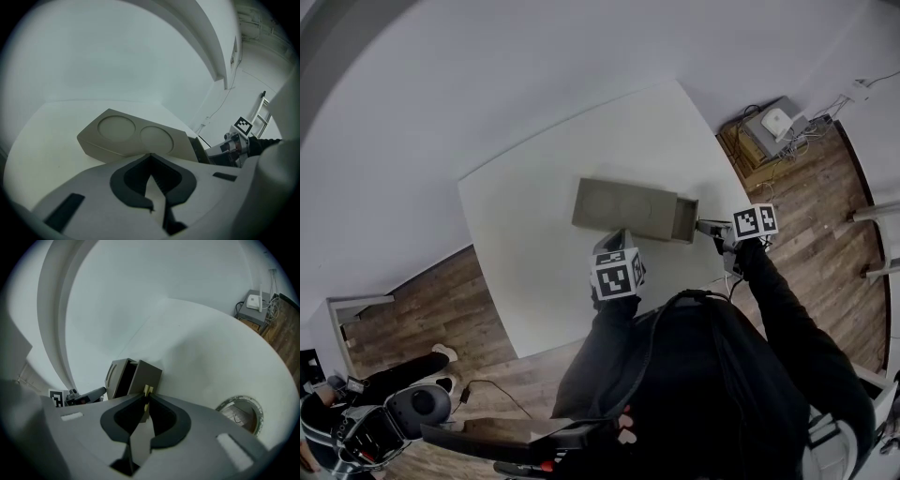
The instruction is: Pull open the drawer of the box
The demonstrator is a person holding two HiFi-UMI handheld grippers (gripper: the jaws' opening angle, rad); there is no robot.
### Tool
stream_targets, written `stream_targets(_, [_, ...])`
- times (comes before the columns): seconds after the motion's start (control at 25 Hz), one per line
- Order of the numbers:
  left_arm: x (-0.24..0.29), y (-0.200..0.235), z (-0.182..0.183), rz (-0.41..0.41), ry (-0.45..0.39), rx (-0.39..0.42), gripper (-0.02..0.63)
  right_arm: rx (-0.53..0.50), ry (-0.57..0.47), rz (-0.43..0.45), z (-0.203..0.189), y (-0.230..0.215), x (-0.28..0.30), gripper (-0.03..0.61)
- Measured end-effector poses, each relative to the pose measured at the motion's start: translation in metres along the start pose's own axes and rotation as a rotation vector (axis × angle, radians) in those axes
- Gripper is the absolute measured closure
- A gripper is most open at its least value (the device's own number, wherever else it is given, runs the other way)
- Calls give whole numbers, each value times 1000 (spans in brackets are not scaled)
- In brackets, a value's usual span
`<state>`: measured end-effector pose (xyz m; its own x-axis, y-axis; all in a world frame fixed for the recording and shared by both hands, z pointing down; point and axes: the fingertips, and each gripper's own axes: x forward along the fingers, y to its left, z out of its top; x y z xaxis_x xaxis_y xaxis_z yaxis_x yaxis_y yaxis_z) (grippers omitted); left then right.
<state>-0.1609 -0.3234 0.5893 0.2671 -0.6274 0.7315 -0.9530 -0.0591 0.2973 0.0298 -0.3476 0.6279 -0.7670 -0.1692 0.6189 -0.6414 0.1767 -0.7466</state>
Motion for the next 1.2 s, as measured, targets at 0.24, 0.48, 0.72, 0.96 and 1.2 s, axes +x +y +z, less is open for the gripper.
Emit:
stream_targets(0.24, [-11, -14, -11, 8, -13, 4, 618, -8, -13, -6, -15, -9, -24, 549])
stream_targets(0.48, [-32, -18, -23, 9, -29, 11, 619, -21, -21, -1, -34, -2, -36, 549])
stream_targets(0.72, [-53, -22, -34, 21, -46, 17, 619, -34, -23, 5, -52, 10, -44, 549])
stream_targets(0.96, [-63, -24, -41, 21, -53, 11, 620, -42, -20, 5, -61, 14, -48, 549])
stream_targets(1.2, [-61, -24, -45, 24, -45, 1, 619, -42, -14, 5, -64, 10, -47, 549])
